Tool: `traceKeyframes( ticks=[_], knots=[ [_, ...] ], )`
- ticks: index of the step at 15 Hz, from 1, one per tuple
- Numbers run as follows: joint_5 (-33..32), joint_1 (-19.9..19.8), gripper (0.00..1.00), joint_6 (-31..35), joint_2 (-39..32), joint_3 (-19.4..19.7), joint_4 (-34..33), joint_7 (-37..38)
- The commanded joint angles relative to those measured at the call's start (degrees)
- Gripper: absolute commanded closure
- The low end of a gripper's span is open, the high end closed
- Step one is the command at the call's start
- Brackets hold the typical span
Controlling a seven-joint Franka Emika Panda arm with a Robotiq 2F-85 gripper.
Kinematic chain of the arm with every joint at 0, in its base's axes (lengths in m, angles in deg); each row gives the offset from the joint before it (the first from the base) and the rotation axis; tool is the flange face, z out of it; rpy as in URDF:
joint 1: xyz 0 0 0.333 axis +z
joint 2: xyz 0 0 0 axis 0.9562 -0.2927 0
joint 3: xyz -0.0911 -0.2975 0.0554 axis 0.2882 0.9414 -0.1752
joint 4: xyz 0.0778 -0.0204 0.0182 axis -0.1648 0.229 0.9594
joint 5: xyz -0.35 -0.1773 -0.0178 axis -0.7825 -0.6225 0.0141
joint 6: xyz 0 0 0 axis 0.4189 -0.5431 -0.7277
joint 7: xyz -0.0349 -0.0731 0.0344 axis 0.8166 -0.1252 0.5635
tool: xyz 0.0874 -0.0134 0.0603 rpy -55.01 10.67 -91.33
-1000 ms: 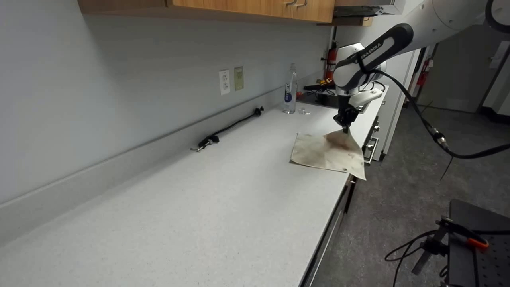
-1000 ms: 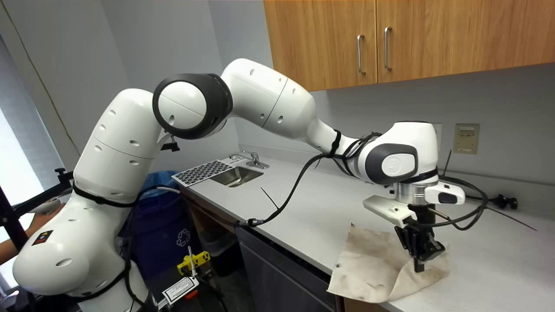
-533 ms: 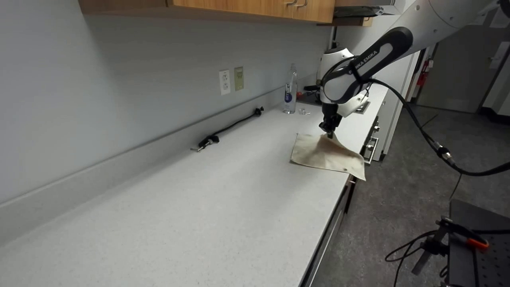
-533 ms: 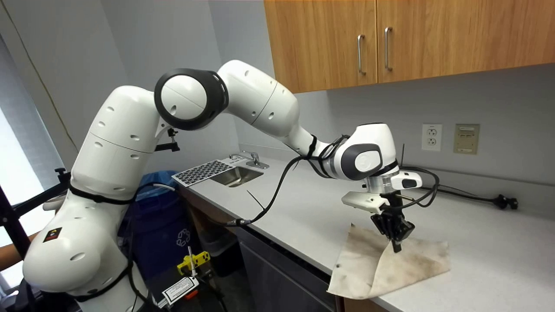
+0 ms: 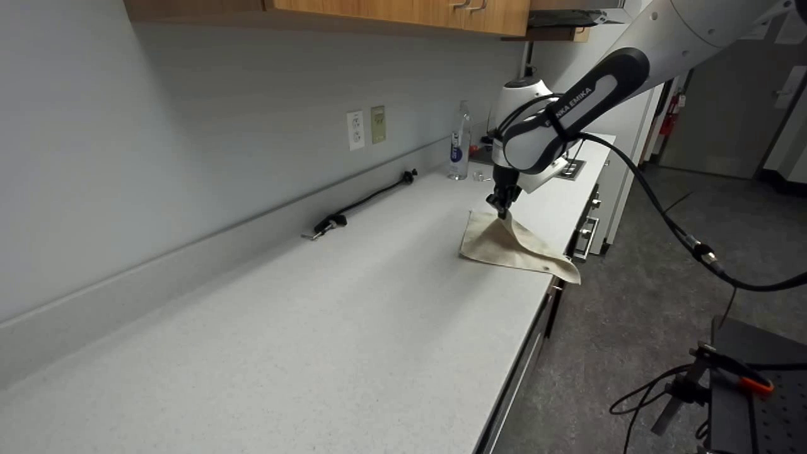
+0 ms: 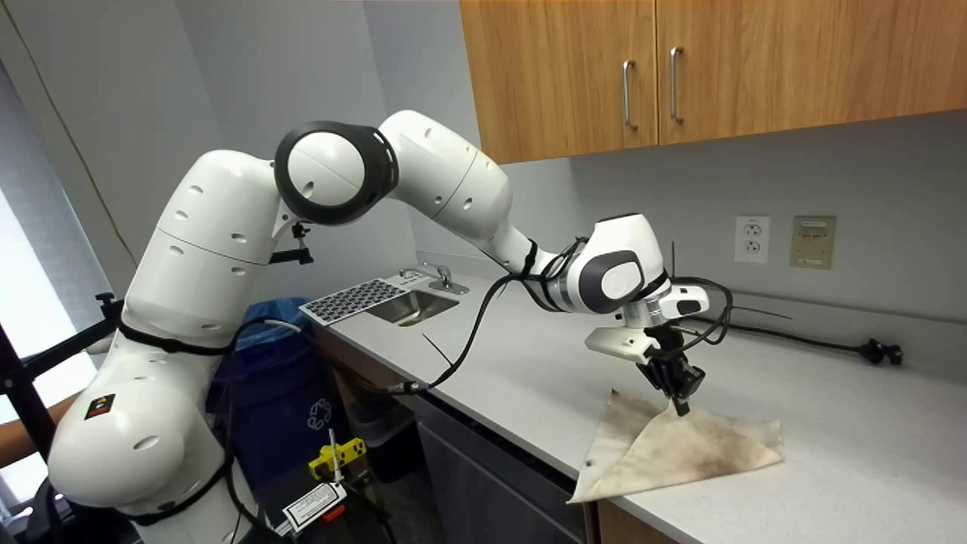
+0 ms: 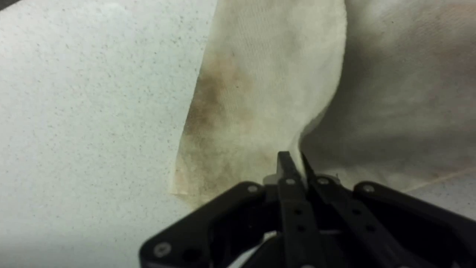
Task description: Fold the towel twice
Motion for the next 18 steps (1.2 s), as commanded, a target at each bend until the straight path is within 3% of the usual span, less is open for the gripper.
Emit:
traceKeyframes(
  ticks=[1, 10, 18],
  knots=[
    [-1.12, 1.25, 1.0, 2.52, 1.74, -0.34, 2.7, 1.12],
    [-1.63, 4.47, 1.0, 3.03, 2.05, -1.75, 5.49, 0.39],
    [-1.42, 6.6, 1.0, 2.69, 1.68, -2.61, 4.06, 0.94]
  ],
)
